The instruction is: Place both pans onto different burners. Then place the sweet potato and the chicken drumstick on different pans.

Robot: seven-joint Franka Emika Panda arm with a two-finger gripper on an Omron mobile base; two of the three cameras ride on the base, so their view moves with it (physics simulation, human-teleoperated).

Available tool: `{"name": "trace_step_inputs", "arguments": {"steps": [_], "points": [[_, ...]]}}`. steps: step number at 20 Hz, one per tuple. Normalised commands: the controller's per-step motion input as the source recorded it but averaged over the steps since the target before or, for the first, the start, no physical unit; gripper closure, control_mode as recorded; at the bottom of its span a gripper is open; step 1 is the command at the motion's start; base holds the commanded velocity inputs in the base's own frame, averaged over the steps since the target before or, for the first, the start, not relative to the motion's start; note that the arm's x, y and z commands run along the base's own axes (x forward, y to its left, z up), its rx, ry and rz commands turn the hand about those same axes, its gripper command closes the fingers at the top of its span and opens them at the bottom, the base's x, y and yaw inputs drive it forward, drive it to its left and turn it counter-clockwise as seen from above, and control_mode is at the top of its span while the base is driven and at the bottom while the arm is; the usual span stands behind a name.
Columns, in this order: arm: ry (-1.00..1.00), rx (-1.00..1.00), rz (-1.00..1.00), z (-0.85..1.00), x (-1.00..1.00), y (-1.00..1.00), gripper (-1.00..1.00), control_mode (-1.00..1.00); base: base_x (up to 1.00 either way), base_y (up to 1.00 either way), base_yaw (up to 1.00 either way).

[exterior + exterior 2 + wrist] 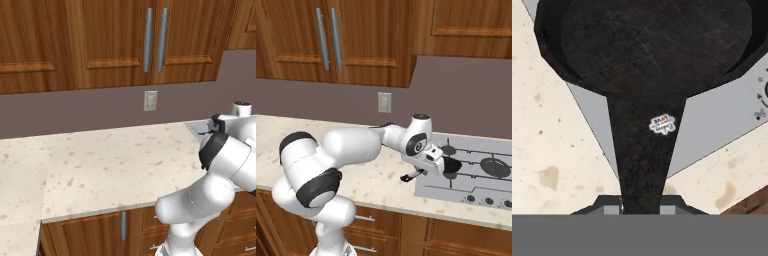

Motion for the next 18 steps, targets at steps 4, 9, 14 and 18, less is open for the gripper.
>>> {"name": "trace_step_inputs", "arguments": {"steps": [4,9,14,18], "points": [[0.00,0.00,0.00,-0.13,0.03,-0.12,1.00,-1.00,0.00,0.00,0.00],[0.00,0.00,0.00,-0.07,0.00,-0.16,1.00,-1.00,0.00,0.00,0.00],[0.00,0.00,0.00,-0.12,0.05,-0.15,1.00,-1.00,0.00,0.00,0.00],[0.00,0.00,0.00,-0.21,0.11,-0.12,1.00,-1.00,0.00,0.00,0.00]]}}
